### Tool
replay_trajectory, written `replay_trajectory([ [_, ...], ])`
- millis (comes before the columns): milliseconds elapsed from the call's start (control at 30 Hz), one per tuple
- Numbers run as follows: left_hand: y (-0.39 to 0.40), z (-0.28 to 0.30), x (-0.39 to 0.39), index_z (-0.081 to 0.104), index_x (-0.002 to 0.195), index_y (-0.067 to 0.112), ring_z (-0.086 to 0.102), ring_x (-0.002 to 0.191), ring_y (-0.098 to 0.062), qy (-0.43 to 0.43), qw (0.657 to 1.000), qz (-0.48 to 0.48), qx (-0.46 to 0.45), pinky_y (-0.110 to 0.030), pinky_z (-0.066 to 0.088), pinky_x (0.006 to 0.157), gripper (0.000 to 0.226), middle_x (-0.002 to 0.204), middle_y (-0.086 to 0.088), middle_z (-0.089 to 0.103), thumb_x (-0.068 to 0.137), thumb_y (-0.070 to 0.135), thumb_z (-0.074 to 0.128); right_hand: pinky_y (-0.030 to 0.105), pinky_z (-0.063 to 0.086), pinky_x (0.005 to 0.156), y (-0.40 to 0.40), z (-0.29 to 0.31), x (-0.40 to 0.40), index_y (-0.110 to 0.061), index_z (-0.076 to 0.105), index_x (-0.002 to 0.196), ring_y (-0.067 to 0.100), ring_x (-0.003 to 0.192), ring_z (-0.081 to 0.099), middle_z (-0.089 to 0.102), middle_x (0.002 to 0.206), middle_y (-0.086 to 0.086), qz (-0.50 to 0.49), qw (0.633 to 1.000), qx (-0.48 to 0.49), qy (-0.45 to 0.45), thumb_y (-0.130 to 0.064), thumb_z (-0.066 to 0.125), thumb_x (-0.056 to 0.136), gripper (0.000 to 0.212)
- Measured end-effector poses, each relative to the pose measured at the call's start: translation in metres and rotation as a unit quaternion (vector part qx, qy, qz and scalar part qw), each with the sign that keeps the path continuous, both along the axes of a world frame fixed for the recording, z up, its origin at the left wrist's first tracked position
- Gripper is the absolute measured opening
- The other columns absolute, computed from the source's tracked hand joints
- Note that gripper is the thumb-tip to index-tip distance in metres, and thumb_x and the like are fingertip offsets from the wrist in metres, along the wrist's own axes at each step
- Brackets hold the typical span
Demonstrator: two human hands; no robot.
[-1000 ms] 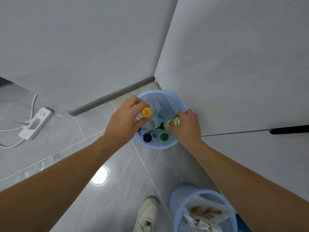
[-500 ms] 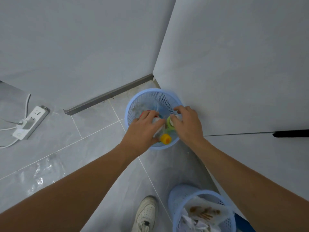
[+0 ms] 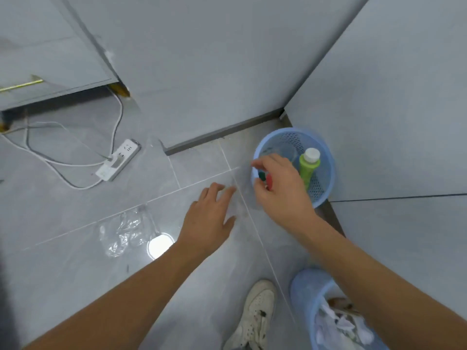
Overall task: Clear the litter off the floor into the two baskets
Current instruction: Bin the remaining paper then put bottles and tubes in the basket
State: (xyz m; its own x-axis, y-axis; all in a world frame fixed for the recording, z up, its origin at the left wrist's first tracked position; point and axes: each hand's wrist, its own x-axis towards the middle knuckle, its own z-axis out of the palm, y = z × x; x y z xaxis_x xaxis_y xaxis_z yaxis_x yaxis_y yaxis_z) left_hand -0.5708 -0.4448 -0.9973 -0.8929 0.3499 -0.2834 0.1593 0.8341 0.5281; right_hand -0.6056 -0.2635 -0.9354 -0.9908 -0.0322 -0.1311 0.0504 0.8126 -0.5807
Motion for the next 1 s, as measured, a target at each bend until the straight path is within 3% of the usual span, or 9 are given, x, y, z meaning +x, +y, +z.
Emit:
replay_trajectory([
  [200, -0.153, -0.020, 0.073, 0.049, 0.140, 0.026, 0.053, 0.114, -0.020, -0.067, 0.991, 0.108, -0.041, -0.032, 0.050, 0.073, 0.051, 0.125, 0.004, 0.051, 0.092, 0.034, 0.064, 0.029, 0.049, 0.099, -0.147, -0.047, 0.051, -0.021, 0.062, 0.123, 0.014, 0.114, 0.055, 0.060, 0.121, -0.004, 0.098, 0.992, -0.025, -0.080, -0.015, 0.061, 0.093, 0.031],
  [467, -0.308, -0.119, 0.150, 0.042, 0.145, 0.028, 0.045, 0.125, -0.022, -0.166, 0.947, 0.244, -0.126, -0.038, 0.053, 0.081, 0.056, 0.134, 0.002, 0.045, 0.094, 0.040, 0.063, 0.040, 0.053, 0.087, -0.286, -0.193, 0.096, -0.027, 0.056, 0.131, 0.023, 0.120, 0.047, 0.049, 0.129, -0.004, 0.186, 0.963, 0.035, -0.191, -0.023, 0.066, 0.087, 0.045],
  [633, -0.341, -0.189, 0.145, 0.035, 0.150, 0.029, 0.043, 0.128, -0.027, -0.166, 0.938, 0.283, -0.109, -0.042, 0.051, 0.086, 0.070, 0.142, -0.003, 0.040, 0.089, 0.039, 0.068, 0.039, 0.052, 0.080, -0.323, -0.270, 0.078, -0.028, 0.047, 0.142, 0.032, 0.129, 0.035, 0.032, 0.149, 0.003, 0.230, 0.951, 0.109, -0.177, -0.015, 0.072, 0.081, 0.067],
  [767, -0.338, -0.233, 0.115, 0.038, 0.146, 0.036, 0.042, 0.126, -0.028, -0.157, 0.938, 0.303, -0.060, -0.043, 0.050, 0.090, 0.070, 0.138, -0.003, 0.038, 0.085, 0.038, 0.071, 0.043, 0.054, 0.081, -0.336, -0.307, 0.061, -0.036, 0.037, 0.146, 0.036, 0.126, 0.032, 0.026, 0.148, 0.005, 0.235, 0.938, 0.161, -0.196, -0.023, 0.081, 0.072, 0.088],
  [900, -0.323, -0.261, 0.104, 0.047, 0.132, 0.031, 0.040, 0.111, -0.026, -0.139, 0.948, 0.282, -0.056, -0.044, 0.056, 0.081, 0.059, 0.122, -0.002, 0.032, 0.080, 0.026, 0.073, 0.038, 0.053, 0.066, -0.337, -0.331, 0.068, -0.031, 0.045, 0.135, 0.037, 0.113, 0.039, 0.036, 0.136, 0.010, 0.264, 0.929, 0.233, -0.111, -0.017, 0.077, 0.070, 0.074],
  [1000, -0.314, -0.273, 0.106, 0.048, 0.126, 0.025, 0.050, 0.099, -0.027, -0.132, 0.952, 0.272, -0.046, -0.046, 0.055, 0.075, 0.052, 0.118, -0.003, 0.038, 0.080, 0.013, 0.068, 0.036, 0.047, 0.059, -0.336, -0.339, 0.077, -0.024, 0.052, 0.124, 0.032, 0.094, 0.047, 0.041, 0.123, 0.009, 0.262, 0.942, 0.188, -0.096, -0.006, 0.069, 0.075, 0.056],
])
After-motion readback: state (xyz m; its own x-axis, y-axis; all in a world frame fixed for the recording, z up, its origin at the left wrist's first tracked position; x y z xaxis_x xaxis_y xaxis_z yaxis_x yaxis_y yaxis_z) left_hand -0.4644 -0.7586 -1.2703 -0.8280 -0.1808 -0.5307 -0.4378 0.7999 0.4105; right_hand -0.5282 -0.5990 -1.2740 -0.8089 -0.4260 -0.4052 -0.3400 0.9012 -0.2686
